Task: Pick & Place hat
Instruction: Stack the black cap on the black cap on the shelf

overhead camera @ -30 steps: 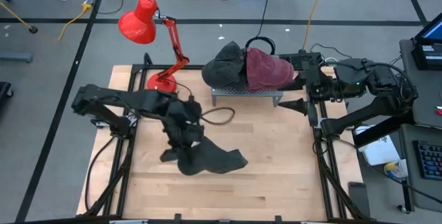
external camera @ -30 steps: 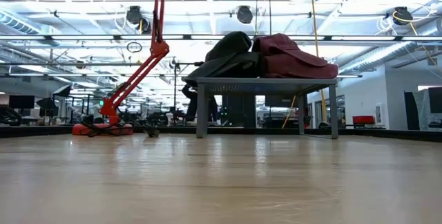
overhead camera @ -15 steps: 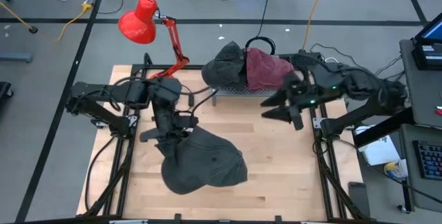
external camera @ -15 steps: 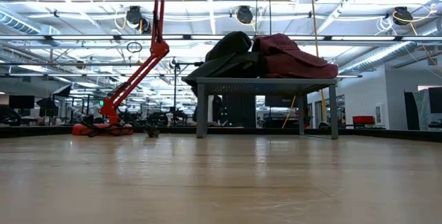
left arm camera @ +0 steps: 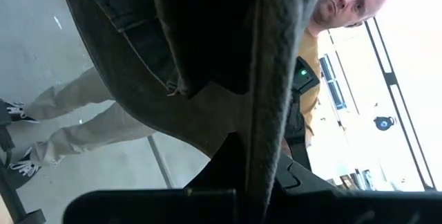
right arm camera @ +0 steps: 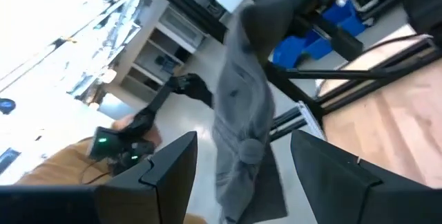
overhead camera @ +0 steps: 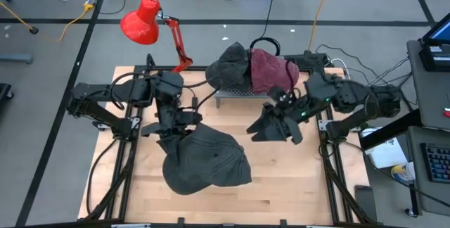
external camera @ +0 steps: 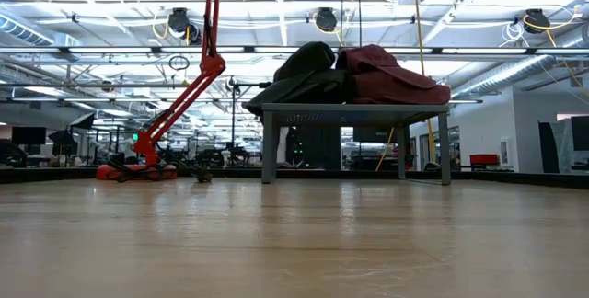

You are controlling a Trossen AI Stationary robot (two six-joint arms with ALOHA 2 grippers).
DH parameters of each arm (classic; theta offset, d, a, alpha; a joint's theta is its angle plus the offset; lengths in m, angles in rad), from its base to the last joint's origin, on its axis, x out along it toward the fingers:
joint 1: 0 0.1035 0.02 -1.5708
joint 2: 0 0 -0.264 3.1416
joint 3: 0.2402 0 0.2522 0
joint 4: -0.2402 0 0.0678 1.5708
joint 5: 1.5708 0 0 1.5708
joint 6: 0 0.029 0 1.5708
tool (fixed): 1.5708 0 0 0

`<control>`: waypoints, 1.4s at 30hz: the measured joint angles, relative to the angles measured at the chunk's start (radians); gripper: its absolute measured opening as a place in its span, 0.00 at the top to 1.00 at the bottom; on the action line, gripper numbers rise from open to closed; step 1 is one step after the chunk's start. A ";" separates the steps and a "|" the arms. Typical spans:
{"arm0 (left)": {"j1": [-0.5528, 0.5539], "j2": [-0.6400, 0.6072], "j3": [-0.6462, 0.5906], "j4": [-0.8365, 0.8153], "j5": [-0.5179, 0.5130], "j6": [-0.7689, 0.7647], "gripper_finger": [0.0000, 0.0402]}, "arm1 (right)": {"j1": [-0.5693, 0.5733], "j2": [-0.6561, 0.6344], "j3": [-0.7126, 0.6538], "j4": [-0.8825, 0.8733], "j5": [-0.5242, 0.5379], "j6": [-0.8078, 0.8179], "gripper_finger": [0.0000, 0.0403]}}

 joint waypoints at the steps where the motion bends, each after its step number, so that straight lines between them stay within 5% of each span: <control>1: 0.003 0.000 0.000 0.000 0.004 0.003 0.98 | 0.008 0.008 0.000 -0.002 0.008 0.000 0.44; 21: 0.011 0.000 0.000 -0.001 0.003 0.024 0.98 | 0.107 0.106 0.000 0.128 0.030 0.010 0.45; 25: 0.011 0.000 0.000 -0.001 -0.016 0.023 0.98 | 0.111 0.106 0.000 0.175 0.030 0.058 0.56; 31: 0.017 0.000 0.000 -0.003 -0.049 0.027 0.97 | 0.120 0.106 0.000 0.196 0.029 0.076 0.91; 38: 0.045 0.000 0.000 -0.037 -0.132 0.090 0.84 | 0.119 0.079 0.000 0.268 0.030 0.105 0.93; 42: 0.052 0.000 0.001 -0.162 -0.277 0.235 0.81 | 0.119 0.067 0.000 0.326 0.031 0.112 0.93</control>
